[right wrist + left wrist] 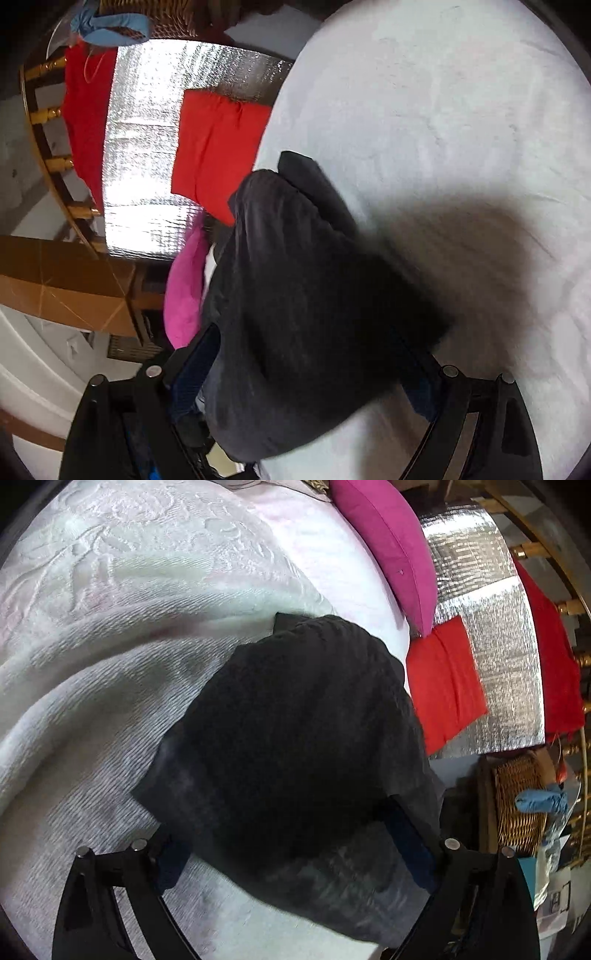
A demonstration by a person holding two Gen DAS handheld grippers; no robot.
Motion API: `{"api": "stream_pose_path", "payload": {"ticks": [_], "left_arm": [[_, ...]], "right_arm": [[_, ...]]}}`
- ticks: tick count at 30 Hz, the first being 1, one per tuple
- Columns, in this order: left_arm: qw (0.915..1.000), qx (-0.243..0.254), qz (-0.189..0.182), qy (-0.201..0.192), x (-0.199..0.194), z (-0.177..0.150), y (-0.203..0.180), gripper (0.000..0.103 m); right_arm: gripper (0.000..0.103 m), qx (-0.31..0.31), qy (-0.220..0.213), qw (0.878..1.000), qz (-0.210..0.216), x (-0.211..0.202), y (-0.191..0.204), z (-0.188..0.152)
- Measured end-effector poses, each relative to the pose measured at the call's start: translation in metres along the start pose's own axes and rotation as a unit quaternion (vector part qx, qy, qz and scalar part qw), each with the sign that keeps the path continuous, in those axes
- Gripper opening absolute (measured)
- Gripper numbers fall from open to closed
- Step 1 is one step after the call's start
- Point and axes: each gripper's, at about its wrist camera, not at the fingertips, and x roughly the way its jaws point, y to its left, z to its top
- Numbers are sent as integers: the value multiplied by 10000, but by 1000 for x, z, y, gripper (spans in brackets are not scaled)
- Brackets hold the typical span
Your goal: Fold large clothes
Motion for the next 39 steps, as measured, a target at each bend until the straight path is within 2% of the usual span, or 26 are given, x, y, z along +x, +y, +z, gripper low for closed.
{"api": "stream_pose_path", "payload": {"ticks": [4,6,7,9,11,12,14,17,25,30,34,39], "left_arm": [[9995,-200,-205,-141,2,7,1,96],[9992,-228,-217,-256,1,8,2,91],[9992,-185,-117,-344,0,8,1,81],[9991,-56,-45,-426,1,8,-1,70],[9988,61,3,-486,1,9,-4,56],[9985,159,52,-513,1,8,-8,53],[9976,330,103,-599,-2,7,-15,44],[9962,474,207,-698,-7,5,-20,39],[9941,748,449,-640,-45,-16,-18,36],[9950,784,457,-426,-76,-47,12,36],[9941,837,435,-533,-113,-73,39,36],[9949,722,544,-445,-125,-88,75,40]], "right_arm": [[92,-110,-248,9996,49,12,2,4],[89,-185,-393,9991,-26,15,4,6],[84,-224,-461,9987,-84,15,5,7],[60,-326,-488,9979,-287,15,7,7],[49,-437,-459,9972,-408,14,9,6],[44,-482,-462,9969,-417,12,11,6],[40,-694,-482,9952,-497,6,20,4],[37,-1006,-548,9913,-650,-2,36,-4],[36,-1397,-423,9853,-890,-39,53,-27],[36,-1533,-238,9829,-992,-75,49,-46],[36,-1616,-186,9826,-901,-110,40,-77],[37,-1456,-23,9850,-921,-139,5,-119]]}}
